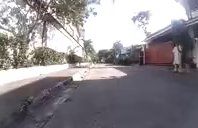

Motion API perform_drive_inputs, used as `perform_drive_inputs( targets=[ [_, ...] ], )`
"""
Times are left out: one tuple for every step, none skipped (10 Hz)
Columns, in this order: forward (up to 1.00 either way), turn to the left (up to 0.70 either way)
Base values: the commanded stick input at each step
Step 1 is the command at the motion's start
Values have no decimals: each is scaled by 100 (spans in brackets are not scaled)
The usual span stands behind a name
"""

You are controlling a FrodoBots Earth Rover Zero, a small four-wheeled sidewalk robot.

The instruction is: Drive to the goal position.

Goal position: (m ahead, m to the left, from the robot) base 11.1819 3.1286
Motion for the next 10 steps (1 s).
perform_drive_inputs(
  targets=[
    [70,-3],
    [70,-3],
    [70,-3],
    [70,-3],
    [70,-3],
    [70,-3],
    [70,-3],
    [70,-3],
    [70,-3],
    [70,-3]
  ],
)
